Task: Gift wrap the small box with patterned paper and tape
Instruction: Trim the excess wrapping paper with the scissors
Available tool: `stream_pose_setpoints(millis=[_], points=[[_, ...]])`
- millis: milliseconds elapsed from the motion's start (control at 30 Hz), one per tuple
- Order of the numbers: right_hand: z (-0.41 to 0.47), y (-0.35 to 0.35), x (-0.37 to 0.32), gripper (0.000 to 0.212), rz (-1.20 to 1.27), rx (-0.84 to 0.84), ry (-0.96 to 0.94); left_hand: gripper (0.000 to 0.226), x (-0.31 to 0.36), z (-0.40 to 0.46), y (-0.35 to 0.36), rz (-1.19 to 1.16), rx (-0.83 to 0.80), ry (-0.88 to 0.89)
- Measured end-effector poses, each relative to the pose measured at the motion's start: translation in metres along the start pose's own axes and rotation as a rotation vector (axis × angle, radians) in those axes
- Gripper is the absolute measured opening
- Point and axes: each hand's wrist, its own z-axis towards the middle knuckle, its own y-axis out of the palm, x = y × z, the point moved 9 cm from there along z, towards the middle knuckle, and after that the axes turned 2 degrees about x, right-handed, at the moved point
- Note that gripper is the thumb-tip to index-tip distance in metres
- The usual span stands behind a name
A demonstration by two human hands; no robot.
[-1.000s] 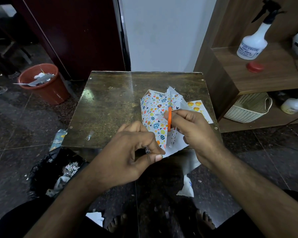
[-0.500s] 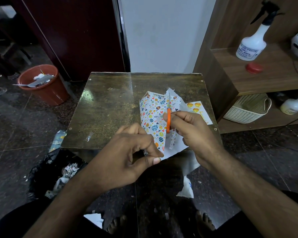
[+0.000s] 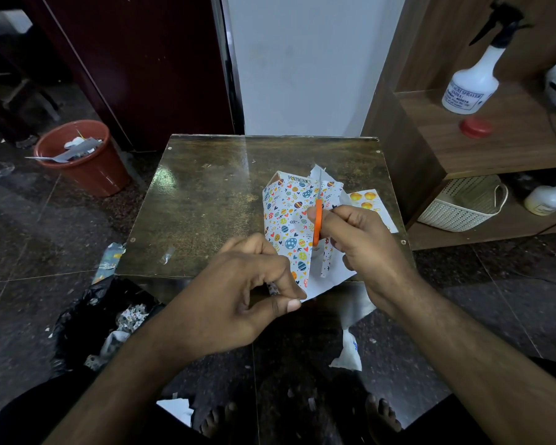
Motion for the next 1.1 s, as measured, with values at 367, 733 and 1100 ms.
stream_pose_setpoints(millis=[367, 733, 1100], points=[[0.002, -0.001, -0.002, 0.044, -0.006, 0.009, 0.003, 0.006, 0.001, -0.001, 0.002, 0.002, -0.007, 0.006], [0.002, -0.004, -0.001, 0.041, -0.024, 0.026, 0.018, 0.006, 0.001, -0.001, 0.003, 0.007, -0.027, 0.007], [0.009, -0.008, 0.004, 0.026, -0.018, 0.035, 0.032, 0.015, -0.001, -0.002, 0.004, -0.033, -0.004, -0.006]])
